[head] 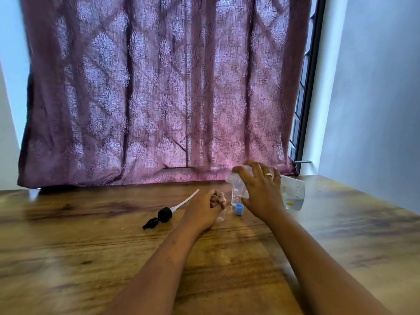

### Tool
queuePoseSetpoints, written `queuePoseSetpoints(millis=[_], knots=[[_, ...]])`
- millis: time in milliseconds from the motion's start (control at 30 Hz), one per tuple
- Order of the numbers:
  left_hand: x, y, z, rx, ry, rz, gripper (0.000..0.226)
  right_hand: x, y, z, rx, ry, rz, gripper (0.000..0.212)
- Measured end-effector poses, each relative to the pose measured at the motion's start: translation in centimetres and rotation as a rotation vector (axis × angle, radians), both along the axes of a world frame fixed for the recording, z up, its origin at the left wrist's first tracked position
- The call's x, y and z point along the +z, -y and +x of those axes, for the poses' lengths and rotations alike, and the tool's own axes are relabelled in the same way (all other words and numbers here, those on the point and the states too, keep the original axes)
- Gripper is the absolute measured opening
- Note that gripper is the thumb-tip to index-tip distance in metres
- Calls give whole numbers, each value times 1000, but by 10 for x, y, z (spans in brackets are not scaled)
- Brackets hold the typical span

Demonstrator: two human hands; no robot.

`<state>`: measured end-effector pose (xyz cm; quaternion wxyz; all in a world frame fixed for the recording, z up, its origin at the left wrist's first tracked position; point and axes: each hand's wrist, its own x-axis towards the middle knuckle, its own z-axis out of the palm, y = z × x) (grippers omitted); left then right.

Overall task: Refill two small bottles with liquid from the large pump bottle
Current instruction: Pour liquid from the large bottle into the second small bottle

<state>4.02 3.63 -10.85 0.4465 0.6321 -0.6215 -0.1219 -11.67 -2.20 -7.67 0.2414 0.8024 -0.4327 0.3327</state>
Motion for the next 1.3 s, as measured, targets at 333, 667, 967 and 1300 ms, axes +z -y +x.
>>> queuePoseSetpoints(millis=[333,667,967,1300], knots=[[-1,2,2,-36,32,-16,23,-8,1,6,-45,-112,-50,89],[0,0,4,-49,31,-17,25,-9,1,9,-23,-141,-77,85],[2,-3,6,-45,49,-53,21,-9,0,13,-9,-141,-151,86],[2,-4,7,-34,67,-54,23,-7,-2,16,-12,-143,-171,82]])
